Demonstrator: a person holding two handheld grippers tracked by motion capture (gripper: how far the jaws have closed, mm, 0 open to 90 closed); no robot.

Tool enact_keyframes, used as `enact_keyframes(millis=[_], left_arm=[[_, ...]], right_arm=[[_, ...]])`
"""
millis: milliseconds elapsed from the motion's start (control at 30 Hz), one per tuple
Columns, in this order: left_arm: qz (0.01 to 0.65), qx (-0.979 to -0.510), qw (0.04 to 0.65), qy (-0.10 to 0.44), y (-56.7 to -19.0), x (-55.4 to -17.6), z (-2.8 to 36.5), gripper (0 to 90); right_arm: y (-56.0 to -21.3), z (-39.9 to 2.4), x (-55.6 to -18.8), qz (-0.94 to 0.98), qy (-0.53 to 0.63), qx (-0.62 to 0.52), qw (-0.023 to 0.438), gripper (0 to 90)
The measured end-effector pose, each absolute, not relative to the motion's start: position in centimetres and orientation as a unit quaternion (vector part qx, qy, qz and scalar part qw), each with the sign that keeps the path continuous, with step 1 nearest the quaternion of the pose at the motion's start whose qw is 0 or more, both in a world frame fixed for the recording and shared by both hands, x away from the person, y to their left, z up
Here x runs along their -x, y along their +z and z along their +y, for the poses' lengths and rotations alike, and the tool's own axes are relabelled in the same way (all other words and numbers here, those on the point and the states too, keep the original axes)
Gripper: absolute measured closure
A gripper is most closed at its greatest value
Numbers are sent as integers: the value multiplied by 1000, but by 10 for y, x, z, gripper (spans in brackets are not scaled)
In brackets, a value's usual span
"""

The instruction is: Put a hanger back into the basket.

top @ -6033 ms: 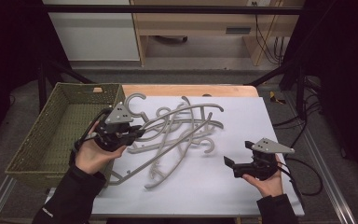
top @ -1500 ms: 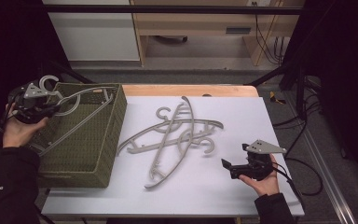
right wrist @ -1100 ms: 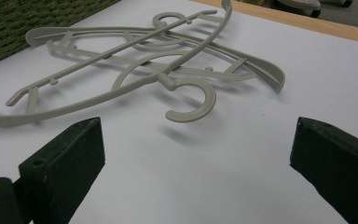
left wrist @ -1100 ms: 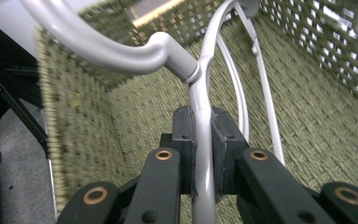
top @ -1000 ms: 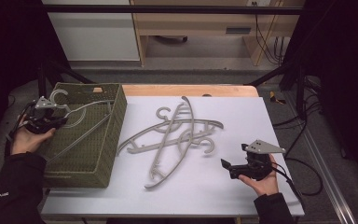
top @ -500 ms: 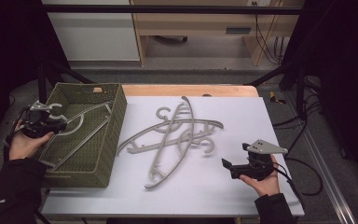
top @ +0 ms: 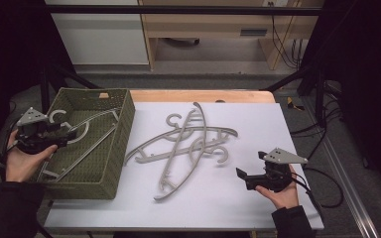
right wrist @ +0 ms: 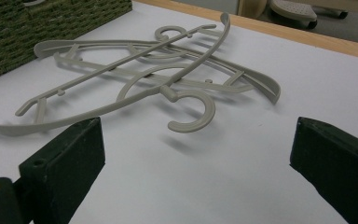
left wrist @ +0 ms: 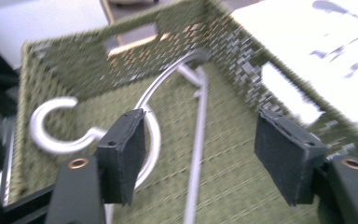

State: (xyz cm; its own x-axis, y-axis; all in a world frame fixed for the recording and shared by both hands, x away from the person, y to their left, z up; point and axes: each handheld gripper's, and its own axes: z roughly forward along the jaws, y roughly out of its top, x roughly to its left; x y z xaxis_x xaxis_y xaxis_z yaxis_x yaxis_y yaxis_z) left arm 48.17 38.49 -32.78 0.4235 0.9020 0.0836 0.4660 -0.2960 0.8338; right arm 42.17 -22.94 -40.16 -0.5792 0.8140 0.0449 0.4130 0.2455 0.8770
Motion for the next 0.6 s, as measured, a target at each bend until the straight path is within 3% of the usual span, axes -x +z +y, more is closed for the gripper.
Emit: enact_keyframes(millis=[233,600], left_arm=[[416,-747,437,279,-323,-460,348,218],[374,-764,460,254,-337,-445,290,151]], right_arm=[[-401,-228,-422,761,461,-402,218,40],[-402,-226,-421,764,459,-399,216,46]])
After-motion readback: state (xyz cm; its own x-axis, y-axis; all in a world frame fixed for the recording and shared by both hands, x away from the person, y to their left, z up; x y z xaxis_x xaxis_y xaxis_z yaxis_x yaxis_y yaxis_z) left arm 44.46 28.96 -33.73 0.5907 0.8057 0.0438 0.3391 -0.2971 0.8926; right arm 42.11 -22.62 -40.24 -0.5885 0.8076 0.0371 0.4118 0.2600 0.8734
